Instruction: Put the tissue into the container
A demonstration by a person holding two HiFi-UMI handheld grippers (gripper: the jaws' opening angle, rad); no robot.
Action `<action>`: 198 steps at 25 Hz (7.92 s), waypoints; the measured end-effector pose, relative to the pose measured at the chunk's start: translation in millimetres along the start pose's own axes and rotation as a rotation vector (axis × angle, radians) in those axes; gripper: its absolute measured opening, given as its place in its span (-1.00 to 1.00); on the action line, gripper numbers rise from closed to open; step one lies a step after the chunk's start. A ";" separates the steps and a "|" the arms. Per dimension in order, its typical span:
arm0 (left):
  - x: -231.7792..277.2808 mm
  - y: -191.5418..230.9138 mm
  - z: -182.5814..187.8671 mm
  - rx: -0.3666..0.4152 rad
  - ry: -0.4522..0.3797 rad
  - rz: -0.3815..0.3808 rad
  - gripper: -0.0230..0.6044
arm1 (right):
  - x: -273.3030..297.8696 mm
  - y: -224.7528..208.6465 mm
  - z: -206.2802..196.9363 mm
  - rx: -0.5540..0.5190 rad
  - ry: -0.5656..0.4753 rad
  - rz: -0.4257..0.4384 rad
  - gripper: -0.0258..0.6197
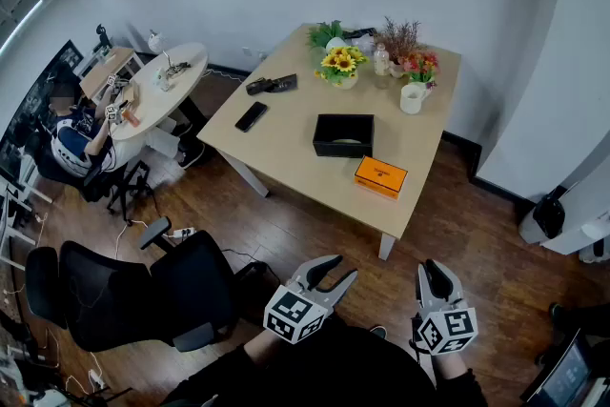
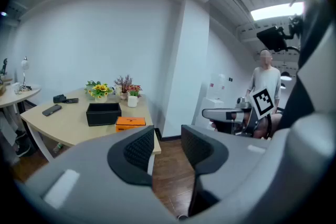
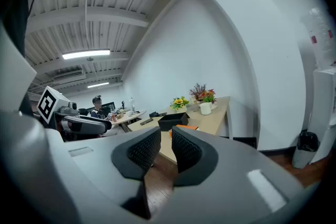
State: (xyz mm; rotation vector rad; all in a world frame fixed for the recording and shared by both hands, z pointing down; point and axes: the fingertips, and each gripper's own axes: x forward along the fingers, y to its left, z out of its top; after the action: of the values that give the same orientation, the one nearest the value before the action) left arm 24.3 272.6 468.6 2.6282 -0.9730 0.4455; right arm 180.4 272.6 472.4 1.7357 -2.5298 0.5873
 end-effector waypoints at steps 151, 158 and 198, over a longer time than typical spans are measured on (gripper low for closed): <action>254.9 400.8 46.0 -0.116 0.337 -0.037 -0.66 | 466.0 -69.5 10.5 -0.171 0.536 0.135 -0.74; 261.7 404.1 34.5 -0.105 0.402 -0.043 -0.66 | 471.3 -75.7 -4.5 -0.170 0.579 0.120 -0.74; 275.3 418.8 28.9 0.117 0.535 0.075 -0.61 | 481.6 -97.8 -6.1 -0.376 0.646 0.008 -0.66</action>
State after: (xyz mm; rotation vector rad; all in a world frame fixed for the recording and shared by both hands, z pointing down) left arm -51.3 -199.7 620.9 2.3667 -0.8804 1.1780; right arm 83.3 -187.8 614.5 1.1654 -2.0259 0.5179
